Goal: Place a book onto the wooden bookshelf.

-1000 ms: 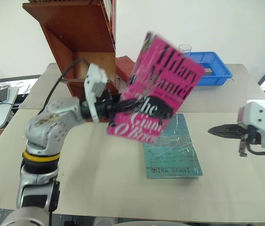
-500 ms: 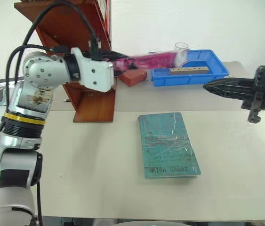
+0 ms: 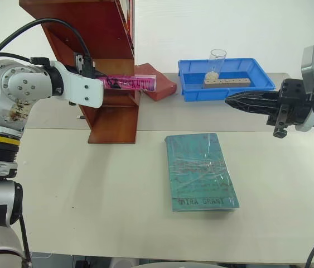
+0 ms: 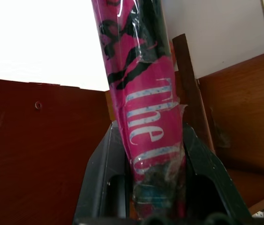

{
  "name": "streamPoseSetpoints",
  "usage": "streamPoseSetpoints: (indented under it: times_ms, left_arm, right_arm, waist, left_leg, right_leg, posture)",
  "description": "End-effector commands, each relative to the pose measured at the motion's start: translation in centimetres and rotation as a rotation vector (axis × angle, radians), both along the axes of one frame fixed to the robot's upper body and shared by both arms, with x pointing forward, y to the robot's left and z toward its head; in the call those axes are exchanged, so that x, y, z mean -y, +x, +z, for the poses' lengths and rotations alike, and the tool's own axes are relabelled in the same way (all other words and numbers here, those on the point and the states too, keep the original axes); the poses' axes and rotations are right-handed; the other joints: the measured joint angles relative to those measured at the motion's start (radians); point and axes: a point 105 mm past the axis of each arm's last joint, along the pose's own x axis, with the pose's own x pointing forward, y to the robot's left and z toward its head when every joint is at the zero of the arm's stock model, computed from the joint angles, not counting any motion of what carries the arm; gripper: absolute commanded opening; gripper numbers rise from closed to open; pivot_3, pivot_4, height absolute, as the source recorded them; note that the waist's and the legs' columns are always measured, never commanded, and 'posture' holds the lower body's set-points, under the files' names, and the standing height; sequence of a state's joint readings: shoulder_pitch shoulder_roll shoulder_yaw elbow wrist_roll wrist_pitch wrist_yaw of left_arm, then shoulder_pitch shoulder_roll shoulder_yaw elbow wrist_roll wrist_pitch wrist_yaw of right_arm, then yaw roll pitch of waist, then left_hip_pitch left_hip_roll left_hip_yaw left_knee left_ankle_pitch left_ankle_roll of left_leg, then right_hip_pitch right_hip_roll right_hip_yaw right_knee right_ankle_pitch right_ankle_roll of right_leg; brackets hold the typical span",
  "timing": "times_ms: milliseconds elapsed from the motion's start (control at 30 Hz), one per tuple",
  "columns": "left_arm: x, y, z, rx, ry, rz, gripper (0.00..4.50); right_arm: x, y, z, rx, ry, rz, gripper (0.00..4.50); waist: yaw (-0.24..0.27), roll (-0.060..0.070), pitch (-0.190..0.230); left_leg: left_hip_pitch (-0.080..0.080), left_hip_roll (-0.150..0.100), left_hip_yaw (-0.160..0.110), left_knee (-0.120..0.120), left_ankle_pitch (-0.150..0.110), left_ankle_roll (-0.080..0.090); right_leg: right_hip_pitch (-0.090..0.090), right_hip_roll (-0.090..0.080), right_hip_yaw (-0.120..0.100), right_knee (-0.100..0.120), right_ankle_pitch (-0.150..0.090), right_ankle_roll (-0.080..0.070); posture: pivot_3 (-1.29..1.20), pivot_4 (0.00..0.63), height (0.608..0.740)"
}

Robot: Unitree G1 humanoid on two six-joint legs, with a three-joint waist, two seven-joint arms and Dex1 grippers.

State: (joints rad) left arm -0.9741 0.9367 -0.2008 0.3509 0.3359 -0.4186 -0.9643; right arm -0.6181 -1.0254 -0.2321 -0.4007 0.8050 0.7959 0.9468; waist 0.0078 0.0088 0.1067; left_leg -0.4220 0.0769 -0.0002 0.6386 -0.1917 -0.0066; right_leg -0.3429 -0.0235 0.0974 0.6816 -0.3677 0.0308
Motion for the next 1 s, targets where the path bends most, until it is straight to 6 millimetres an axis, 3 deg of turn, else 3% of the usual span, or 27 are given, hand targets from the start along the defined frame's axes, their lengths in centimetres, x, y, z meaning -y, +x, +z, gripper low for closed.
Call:
streamPoseSetpoints:
  times_ms: [33, 267, 500, 600, 667, 767, 833, 900, 1000]
  left_arm:
    - [-1.6, 0.1, 1.0, 0.009, -0.023, 0.088, 1.18]
    - [-2.2, -0.4, 0.5, -0.047, -0.042, 0.116, 4.49]
    - [-3.0, -2.9, 2.3, -0.076, -0.089, 0.100, 4.49]
    - [-3.8, -4.9, 5.4, -0.102, -0.314, 0.115, 4.49]
    - [-3.8, -6.5, 6.1, -0.175, -0.442, 0.087, 4.49]
    - [-1.4, -9.3, 4.7, -0.407, -0.666, -0.037, 4.49]
    - [-0.1, -10.9, 2.4, -0.562, -0.728, -0.070, 4.49]
    - [0.1, -11.5, 0.4, -0.644, -0.767, -0.032, 4.49]
    - [-0.4, -12.2, -4.4, -0.757, -0.744, 0.090, 4.49]
  right_arm:
    - [-0.3, -0.2, 1.1, 0.065, 0.004, 0.014, 0.00]
    - [-0.1, 0.0, 0.9, 0.067, 0.004, 0.012, 0.00]
    - [0.7, 0.4, 0.4, 0.064, -0.016, 0.007, 0.00]
    - [1.3, 0.5, 0.1, 0.064, -0.035, 0.001, 0.00]
    - [1.7, 0.7, -0.1, 0.061, -0.050, -0.002, 0.00]
    - [2.2, 0.9, -1.1, 0.058, -0.101, -0.003, 0.00]
    - [2.5, 1.1, -2.0, 0.061, -0.164, 0.003, 0.00]
    - [2.8, 1.0, -2.9, 0.057, -0.219, 0.016, 0.00]
    - [3.6, 0.9, -4.7, 0.039, -0.322, 0.031, 0.00]
  waist:
    - [-0.001, 0.000, 0.000]
    - [-0.008, 0.000, 0.000]
    - [-0.008, -0.001, 0.001]
    - [-0.009, -0.002, 0.001]
    - [-0.010, -0.002, 0.001]
    - [-0.012, -0.004, 0.003]
    - [-0.010, -0.003, 0.003]
    - [-0.011, -0.004, 0.004]
    - [-0.015, -0.004, 0.004]
  left_leg:
    - [0.000, 0.000, 0.000, 0.000, 0.000, 0.000]
    - [0.000, 0.000, 0.000, -0.004, 0.001, 0.002]
    - [0.000, 0.001, 0.000, -0.005, 0.001, 0.002]
    - [0.000, 0.002, 0.001, -0.005, 0.001, 0.002]
    - [0.001, 0.002, 0.001, -0.005, 0.001, 0.002]
    - [0.007, 0.002, 0.002, -0.006, 0.001, 0.002]
    - [0.008, 0.003, 0.003, -0.006, 0.001, 0.002]
    - [0.009, 0.003, 0.003, -0.005, 0.001, 0.002]
    - [0.008, 0.004, 0.003, -0.006, 0.001, 0.002]
  right_leg:
    - [-0.001, 0.000, 0.000, 0.000, 0.000, 0.000]
    - [-0.006, 0.001, 0.000, 0.003, 0.001, -0.002]
    - [-0.007, 0.001, 0.000, 0.005, 0.001, -0.002]
    - [-0.008, 0.001, -0.001, 0.005, 0.001, -0.002]
    - [-0.008, 0.002, -0.001, 0.005, 0.001, -0.001]
    - [-0.007, 0.001, -0.002, 0.004, -0.001, 0.001]
    - [-0.006, 0.000, -0.002, 0.003, -0.001, 0.001]
    - [-0.006, 0.000, -0.002, 0.005, -0.001, 0.001]
    - [-0.007, 0.002, -0.002, 0.004, -0.001, 0.000]
  posture:
    - [0.00, 0.150, 0.649]
    - [0.00, 0.150, 0.649]
    - [0.00, 0.150, 0.649]
    - [0.00, 0.150, 0.649]
    - [0.00, 0.150, 0.649]
    - [0.00, 0.150, 0.649]
    - [0.00, 0.150, 0.649]
    - [0.00, 0.150, 0.649]
    - [0.00, 0.150, 0.649]
